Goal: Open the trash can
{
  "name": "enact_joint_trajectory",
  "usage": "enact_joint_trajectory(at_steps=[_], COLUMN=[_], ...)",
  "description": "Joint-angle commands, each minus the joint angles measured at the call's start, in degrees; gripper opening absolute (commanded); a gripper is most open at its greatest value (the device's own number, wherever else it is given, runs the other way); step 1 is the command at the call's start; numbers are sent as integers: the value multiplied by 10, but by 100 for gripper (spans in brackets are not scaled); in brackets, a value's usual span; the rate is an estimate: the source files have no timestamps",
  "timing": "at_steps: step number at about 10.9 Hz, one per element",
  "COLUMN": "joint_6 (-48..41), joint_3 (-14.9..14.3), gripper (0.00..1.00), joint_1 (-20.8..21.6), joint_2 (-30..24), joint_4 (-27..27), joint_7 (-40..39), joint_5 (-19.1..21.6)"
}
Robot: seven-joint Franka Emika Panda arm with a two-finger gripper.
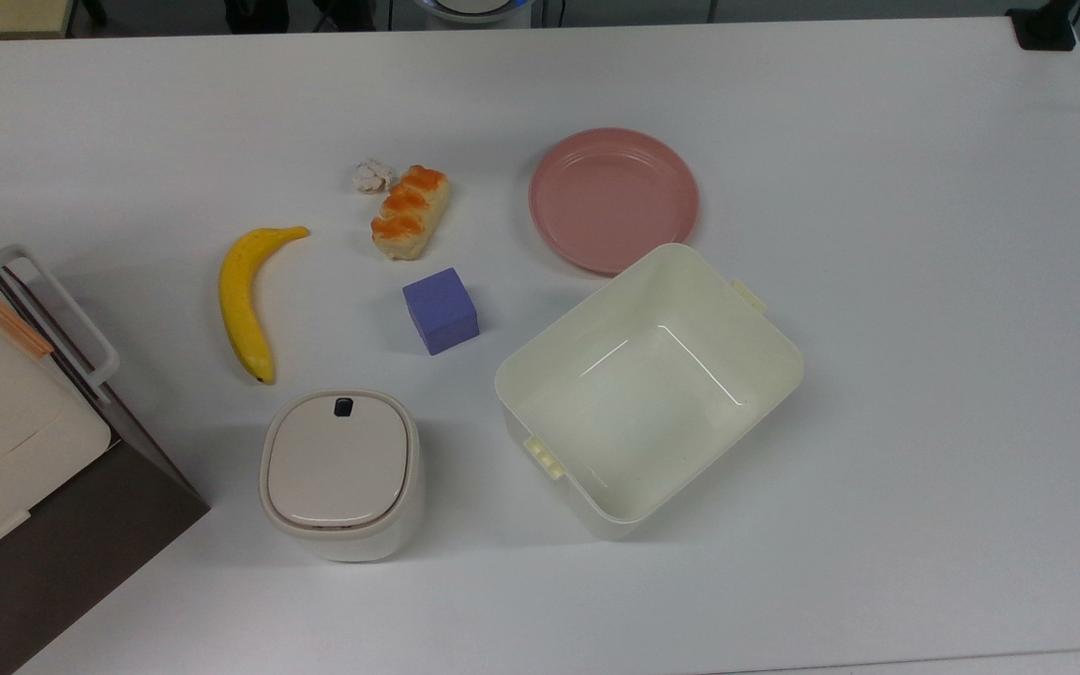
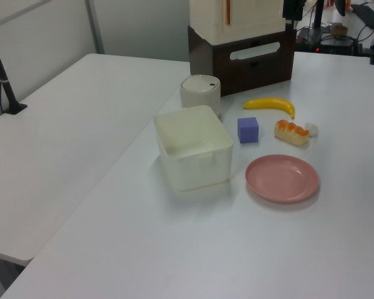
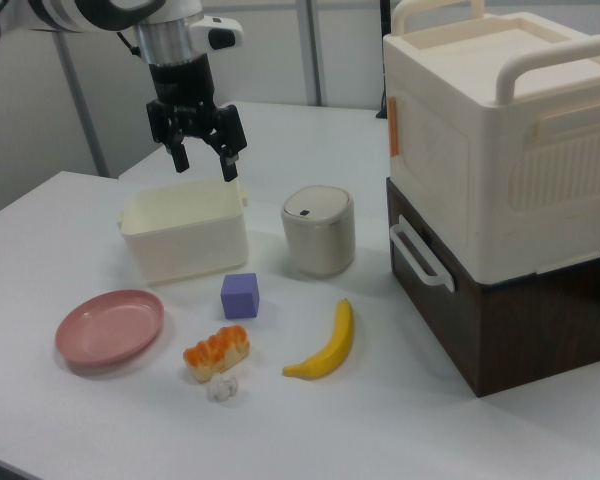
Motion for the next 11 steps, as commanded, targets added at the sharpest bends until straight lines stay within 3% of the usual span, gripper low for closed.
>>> enact_joint_trajectory(at_steps=[1, 11], joint_6=[13, 16], joint_3=[0, 0], gripper=[100, 100], joint_1=[3, 1], joint_2=[-11, -12], joint_4=[-13, -11], joint_7=[20, 13], joint_5=[-5, -3])
